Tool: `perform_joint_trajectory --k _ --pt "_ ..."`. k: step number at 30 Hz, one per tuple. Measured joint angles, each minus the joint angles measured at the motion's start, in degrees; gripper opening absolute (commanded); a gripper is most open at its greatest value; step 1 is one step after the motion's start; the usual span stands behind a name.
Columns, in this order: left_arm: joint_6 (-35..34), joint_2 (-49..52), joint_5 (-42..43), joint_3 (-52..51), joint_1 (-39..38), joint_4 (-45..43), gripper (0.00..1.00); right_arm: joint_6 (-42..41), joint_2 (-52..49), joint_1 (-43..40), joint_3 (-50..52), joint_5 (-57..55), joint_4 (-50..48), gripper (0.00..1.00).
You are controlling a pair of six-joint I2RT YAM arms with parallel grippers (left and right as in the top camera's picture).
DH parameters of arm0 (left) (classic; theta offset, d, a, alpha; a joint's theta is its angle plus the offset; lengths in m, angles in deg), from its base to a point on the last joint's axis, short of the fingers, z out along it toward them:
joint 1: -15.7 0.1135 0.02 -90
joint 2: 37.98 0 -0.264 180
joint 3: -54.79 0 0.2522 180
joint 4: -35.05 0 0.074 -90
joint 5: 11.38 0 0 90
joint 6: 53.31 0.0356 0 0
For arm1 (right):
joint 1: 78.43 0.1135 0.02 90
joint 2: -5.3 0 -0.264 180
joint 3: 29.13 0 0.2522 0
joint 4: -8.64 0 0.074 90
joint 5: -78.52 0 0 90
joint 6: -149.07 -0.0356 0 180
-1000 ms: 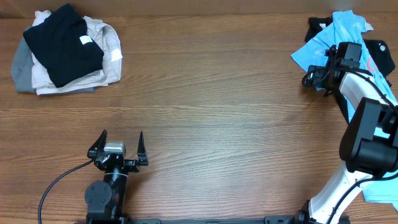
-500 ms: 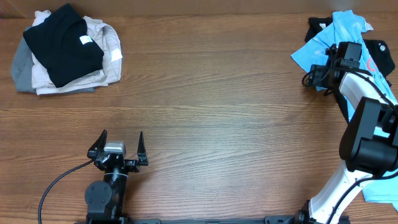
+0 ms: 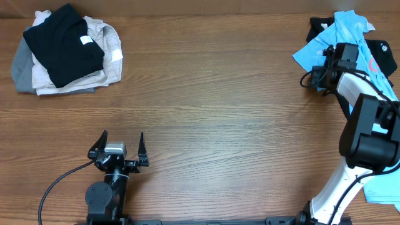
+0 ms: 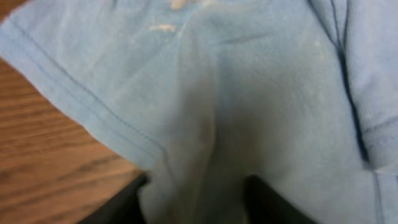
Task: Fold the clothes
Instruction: 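Reach the right gripper to the light-blue polo and grasp it, then lift the blue polo with the right gripper and drop it mid-table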
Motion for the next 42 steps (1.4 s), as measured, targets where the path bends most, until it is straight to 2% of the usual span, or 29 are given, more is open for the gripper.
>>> perform_joint_trajectory --k 2,6,8,23,31,36,42 --pt "0.0 0.0 0.0 0.0 0.0 0.0 1.00 0.3 -0.1 0.3 0.0 0.1 0.0 0.35" --pt "0.0 0.0 0.0 0.0 0.0 0.0 1.00 -0.1 -0.2 0.7 0.0 0.1 -0.2 0.11" --pt "0.0 0.0 0.0 0.0 0.0 0.0 1.00 -0.8 -0.2 0.7 0.0 0.0 -0.3 0.04" --pt "0.0 0.0 0.0 0.0 0.0 0.0 1.00 -5.6 1.0 0.7 -0.4 2.4 3.0 0.04" --pt "0.0 0.0 0.0 0.0 0.0 0.0 1.00 -5.8 12.7 2.0 -0.4 8.3 6.1 0.04" --pt "0.0 0.0 0.0 0.0 0.0 0.0 1.00 -6.9 17.9 8.3 -0.4 9.4 8.4 0.04" --pt "0.0 0.0 0.0 0.0 0.0 0.0 1.00 -10.3 17.9 19.1 -0.4 10.0 11.0 0.04"
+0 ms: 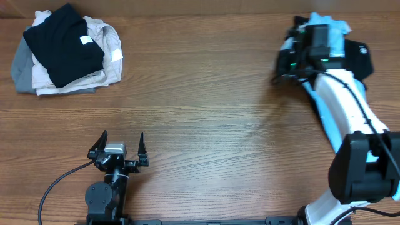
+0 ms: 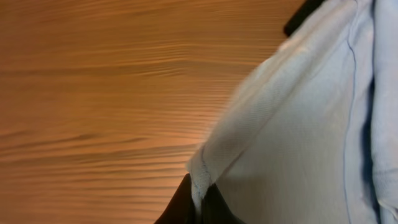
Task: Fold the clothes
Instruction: 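Lift the blue polo with the right gripper and drop it mid-table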
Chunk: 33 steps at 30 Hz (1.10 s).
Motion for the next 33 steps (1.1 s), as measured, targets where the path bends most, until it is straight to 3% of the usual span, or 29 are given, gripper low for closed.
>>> perform_joint_trajectory --k 7,20,28,33 --pt "0.0 0.0 0.0 0.0 0.0 0.0 1.00 -7.6 0.7 8.8 0.0 -6.1 0.7 0.04" --pt "0.0 0.0 0.0 0.0 0.0 0.0 1.00 -8.9 17.0 5.6 -0.6 -23.8 3.7 0.04" --pt "0.0 0.0 0.0 0.0 0.0 0.0 1.00 -9.4 30.6 7.8 -3.3 -18.4 7.2 0.04" --pt "0.0 0.0 0.0 0.0 0.0 0.0 1.00 -12.0 31.7 14.7 -4.0 -10.1 11.1 0.04"
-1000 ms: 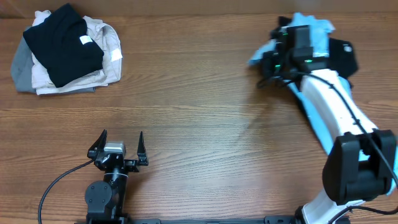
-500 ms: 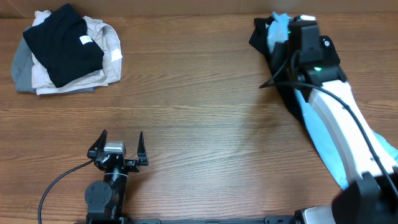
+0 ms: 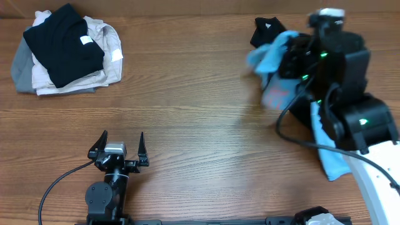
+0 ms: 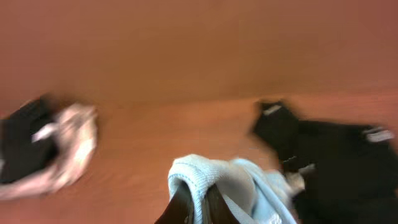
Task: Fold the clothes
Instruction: 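Lift the blue polo with the right gripper and drop it mid-table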
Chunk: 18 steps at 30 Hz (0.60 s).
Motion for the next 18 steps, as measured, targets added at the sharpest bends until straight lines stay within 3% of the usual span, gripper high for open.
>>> perform_joint_trajectory --k 5,11,12,14,17,18 --pt "0.0 0.0 0.0 0.0 0.0 0.0 1.00 -3.7 -5.6 8.9 0.0 5.5 1.6 0.04" --pt "0.0 0.0 0.0 0.0 0.0 0.0 1.00 -6.5 -17.7 18.6 0.0 11.9 -3.0 0.05" --pt "0.0 0.0 0.0 0.0 0.0 0.0 1.00 -6.8 -19.7 19.8 0.0 12.6 -3.8 0.08" --pt "0.0 0.0 0.0 0.0 0.0 0.0 1.00 -7.3 -23.0 21.3 0.0 13.7 -4.5 0.36" --pt "0.0 0.0 0.0 0.0 0.0 0.0 1.00 -7.0 -24.2 21.3 0.1 13.9 -4.3 0.38" --pt "0.0 0.0 0.0 0.0 0.0 0.0 1.00 -7.1 -23.8 20.7 -0.1 13.7 -4.0 0.44"
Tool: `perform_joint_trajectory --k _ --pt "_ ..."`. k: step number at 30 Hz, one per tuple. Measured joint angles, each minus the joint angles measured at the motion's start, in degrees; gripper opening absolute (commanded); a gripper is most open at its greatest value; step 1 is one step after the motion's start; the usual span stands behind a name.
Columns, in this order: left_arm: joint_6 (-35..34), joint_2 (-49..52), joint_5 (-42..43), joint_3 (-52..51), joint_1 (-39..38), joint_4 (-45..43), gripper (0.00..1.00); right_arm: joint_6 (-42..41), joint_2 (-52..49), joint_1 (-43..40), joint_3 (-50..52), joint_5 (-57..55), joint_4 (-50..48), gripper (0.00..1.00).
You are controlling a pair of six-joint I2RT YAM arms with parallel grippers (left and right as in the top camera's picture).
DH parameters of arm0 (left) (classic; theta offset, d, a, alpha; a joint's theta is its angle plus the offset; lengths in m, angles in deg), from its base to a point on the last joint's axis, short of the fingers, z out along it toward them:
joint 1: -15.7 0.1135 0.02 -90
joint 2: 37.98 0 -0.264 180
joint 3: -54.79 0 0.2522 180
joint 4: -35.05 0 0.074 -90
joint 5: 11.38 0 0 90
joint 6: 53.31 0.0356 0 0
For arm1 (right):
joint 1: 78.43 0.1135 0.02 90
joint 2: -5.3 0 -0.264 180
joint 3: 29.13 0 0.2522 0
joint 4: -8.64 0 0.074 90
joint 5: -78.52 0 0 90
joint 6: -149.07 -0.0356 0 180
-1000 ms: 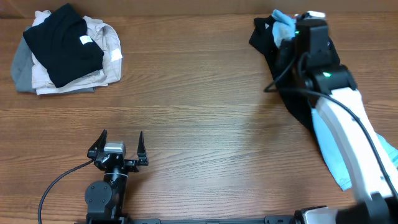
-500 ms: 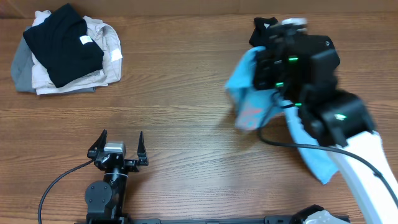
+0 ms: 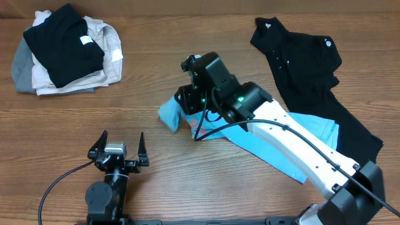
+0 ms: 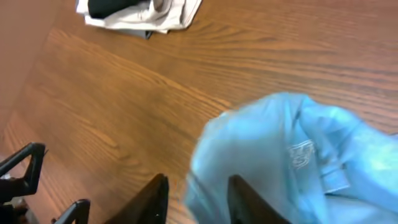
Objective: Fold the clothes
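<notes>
A light blue shirt (image 3: 315, 134) lies stretched from the table's middle toward the right front; in the right wrist view its bunched, blurred end (image 4: 292, 143) is just beneath the fingers. My right gripper (image 3: 185, 103) (image 4: 198, 180) hangs over that end, jaws apart and gripping nothing. A black shirt (image 3: 300, 59) lies spread at the back right. My left gripper (image 3: 123, 134) rests open near the front left, far from any cloth.
A pile of folded clothes (image 3: 65, 50) (image 4: 137, 12), black on top of beige and grey, sits at the back left corner. My right arm reaches across the blue shirt from the front right. Bare wood lies between the pile and the blue shirt.
My right gripper was shut on the blue shirt, held up right of centre. Now it is at the table's middle, open, and the shirt lies let go beneath it. The left arm is unchanged.
My right gripper first was at the far right on the blue shirt, which lay atop the black one. Then it had the shirt's edge pinched and lifted. Later the shirt hung nearer the middle. Now it lies stretched across the table, released, and the black shirt is uncovered.
</notes>
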Motion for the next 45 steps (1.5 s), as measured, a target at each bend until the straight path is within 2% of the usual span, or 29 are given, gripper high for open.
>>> perform_joint_trajectory --k 1,2,6,7,11,12,19,29,45 --pt "0.0 0.0 0.0 0.0 0.0 0.0 1.00 0.0 0.4 -0.9 -0.6 -0.5 1.1 0.63" --pt "0.0 0.0 0.0 0.0 0.0 0.0 1.00 0.1 0.8 -1.8 -1.0 -1.1 1.7 0.70" --pt "0.0 0.0 0.0 0.0 0.0 0.0 1.00 1.9 4.0 -10.9 -4.4 -3.6 6.7 0.70" --pt "0.0 0.0 0.0 0.0 0.0 0.0 1.00 3.0 5.0 -14.1 -5.0 -4.1 7.1 0.66" --pt "0.0 0.0 0.0 0.0 0.0 0.0 1.00 8.0 7.6 -27.0 -6.2 -5.4 7.7 0.09" --pt "0.0 0.0 0.0 0.0 0.0 0.0 1.00 9.0 7.5 -29.4 -6.2 -5.2 7.8 0.04" --pt "0.0 0.0 0.0 0.0 0.0 0.0 1.00 16.1 -3.3 -38.6 -6.2 1.7 5.1 0.04" --pt "0.0 0.0 0.0 0.0 0.0 0.0 1.00 19.5 -19.9 -40.2 -5.5 4.5 2.9 0.04" --pt "0.0 0.0 0.0 0.0 0.0 0.0 1.00 20.2 -28.4 -45.8 -5.5 2.9 0.0 0.04"
